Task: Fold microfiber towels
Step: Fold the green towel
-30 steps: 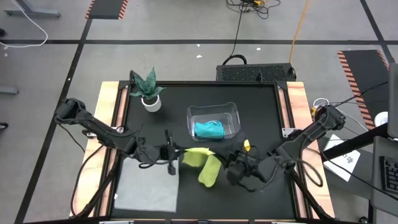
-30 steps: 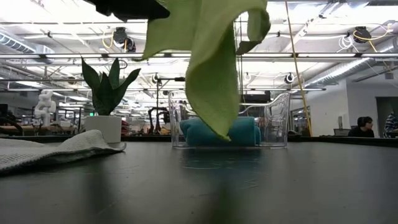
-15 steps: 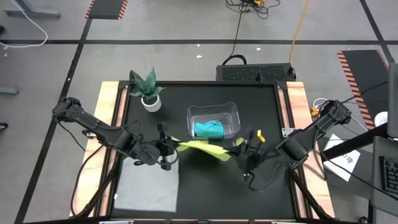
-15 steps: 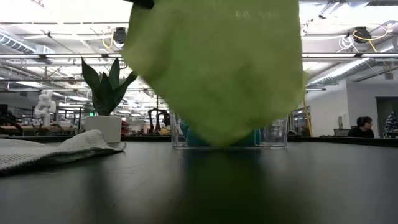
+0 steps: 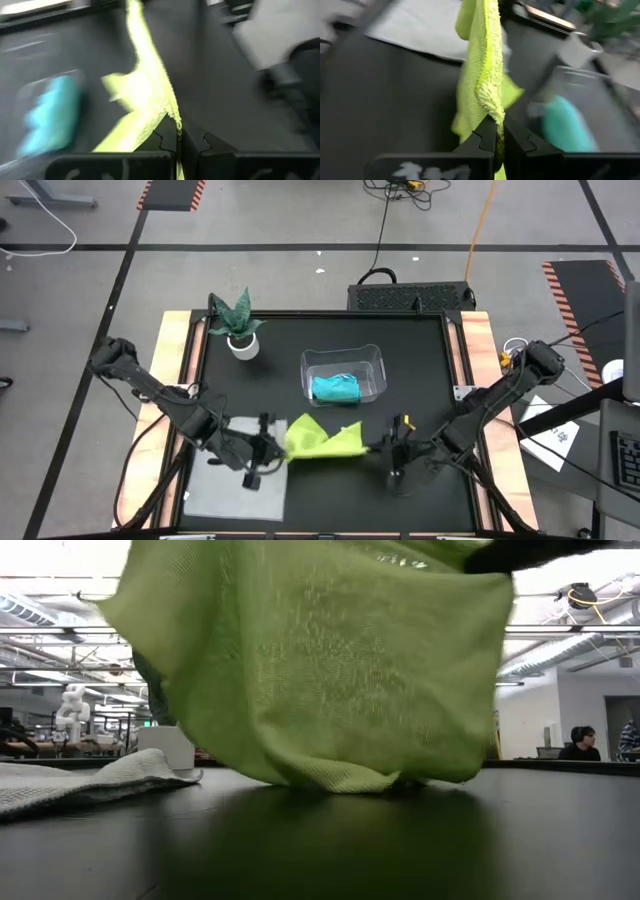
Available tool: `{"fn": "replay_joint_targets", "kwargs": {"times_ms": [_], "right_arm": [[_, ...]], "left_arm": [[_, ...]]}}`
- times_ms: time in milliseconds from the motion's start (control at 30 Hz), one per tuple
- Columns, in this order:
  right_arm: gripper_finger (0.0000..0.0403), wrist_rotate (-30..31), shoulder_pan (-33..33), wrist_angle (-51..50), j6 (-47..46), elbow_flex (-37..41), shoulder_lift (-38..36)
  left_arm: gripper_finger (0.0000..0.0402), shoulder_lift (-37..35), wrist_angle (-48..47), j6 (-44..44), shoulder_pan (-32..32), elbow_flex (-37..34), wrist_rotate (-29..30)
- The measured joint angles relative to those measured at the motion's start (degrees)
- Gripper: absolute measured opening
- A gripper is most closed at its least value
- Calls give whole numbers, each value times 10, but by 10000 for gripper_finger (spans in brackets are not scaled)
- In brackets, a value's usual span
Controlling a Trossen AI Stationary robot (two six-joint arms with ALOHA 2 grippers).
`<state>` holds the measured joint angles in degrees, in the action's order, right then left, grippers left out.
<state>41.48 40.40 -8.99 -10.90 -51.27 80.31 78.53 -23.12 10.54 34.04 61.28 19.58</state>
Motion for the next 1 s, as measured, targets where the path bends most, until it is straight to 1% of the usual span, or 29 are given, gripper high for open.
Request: {"fn": "replay_joint_targets", "kwargs": {"times_ms": [133, 267, 433, 500, 633, 733, 833, 900, 1000], "right_arm": [[4, -7, 39, 122, -7, 65, 0], [4, -11, 83, 202, -44, 109, 0], [4, -13, 130, 223, -119, 136, 0], [4, -27, 144, 224, -153, 144, 0], [4, -73, 162, 225, -213, 161, 0], [4, -106, 167, 228, -244, 177, 0], [6, -149, 168, 272, -242, 198, 1], [16, -174, 168, 310, -232, 212, 1], [42, -178, 167, 349, -224, 230, 1]], "left_arm": [[3, 54, 46, 5, 12, 0, -60], [5, 121, 110, 5, 13, 0, -114], [3, 185, 170, 2, 0, 0, -153], [6, 202, 183, -1, -8, 0, -170], [14, 216, 202, -2, -24, 0, -186], [23, 217, 201, -20, -29, 0, -225], [38, 217, 222, -42, -29, -1, -264], [51, 217, 243, -62, -28, -1, -293], [72, 217, 250, -74, -28, -1, -301]]}}
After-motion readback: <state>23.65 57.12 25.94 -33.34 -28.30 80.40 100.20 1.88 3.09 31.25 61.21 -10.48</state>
